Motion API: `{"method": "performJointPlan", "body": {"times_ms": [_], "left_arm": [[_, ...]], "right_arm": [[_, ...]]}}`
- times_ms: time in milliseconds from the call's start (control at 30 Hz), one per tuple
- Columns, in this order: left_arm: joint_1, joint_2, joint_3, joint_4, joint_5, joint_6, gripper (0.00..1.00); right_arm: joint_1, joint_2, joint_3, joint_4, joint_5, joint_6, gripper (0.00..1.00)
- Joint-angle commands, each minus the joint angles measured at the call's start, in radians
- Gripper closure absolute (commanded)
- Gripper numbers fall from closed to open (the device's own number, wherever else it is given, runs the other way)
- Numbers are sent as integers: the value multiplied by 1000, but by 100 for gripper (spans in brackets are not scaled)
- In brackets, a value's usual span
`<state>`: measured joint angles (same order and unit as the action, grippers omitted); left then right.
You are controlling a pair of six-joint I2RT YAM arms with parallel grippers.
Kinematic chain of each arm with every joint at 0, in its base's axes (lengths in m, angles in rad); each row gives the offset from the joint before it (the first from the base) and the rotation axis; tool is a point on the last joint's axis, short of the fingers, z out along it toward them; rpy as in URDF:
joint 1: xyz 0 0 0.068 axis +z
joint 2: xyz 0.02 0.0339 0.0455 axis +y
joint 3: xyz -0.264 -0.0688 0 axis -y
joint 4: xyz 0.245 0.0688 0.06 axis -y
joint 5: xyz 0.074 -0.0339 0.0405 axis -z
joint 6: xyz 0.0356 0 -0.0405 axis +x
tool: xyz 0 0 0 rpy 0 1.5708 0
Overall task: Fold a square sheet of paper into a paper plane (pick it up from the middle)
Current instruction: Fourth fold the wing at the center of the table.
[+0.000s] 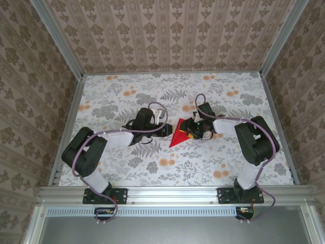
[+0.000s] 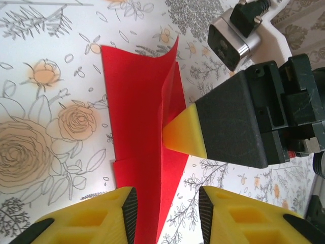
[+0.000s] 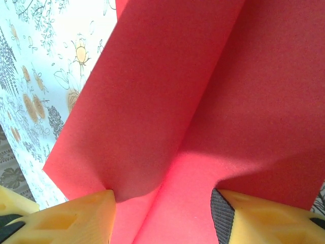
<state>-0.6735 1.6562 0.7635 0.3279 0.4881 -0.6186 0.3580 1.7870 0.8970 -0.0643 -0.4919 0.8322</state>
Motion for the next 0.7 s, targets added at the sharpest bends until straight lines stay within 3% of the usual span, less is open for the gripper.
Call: {"method": "performJointPlan", "body": {"times_ms": [0,267,667], "left_arm": [[-9,40,30,18,82,-30,63],[-36,88,57,52,123,-36,74],[-40,172,93,21,140,-51,81]], "right_arm": [[-1,77,-29,-154,146,-25,43],[1,101,-13,-193,161,-24,43],[1,127,3,-223,164,-15,43]]}}
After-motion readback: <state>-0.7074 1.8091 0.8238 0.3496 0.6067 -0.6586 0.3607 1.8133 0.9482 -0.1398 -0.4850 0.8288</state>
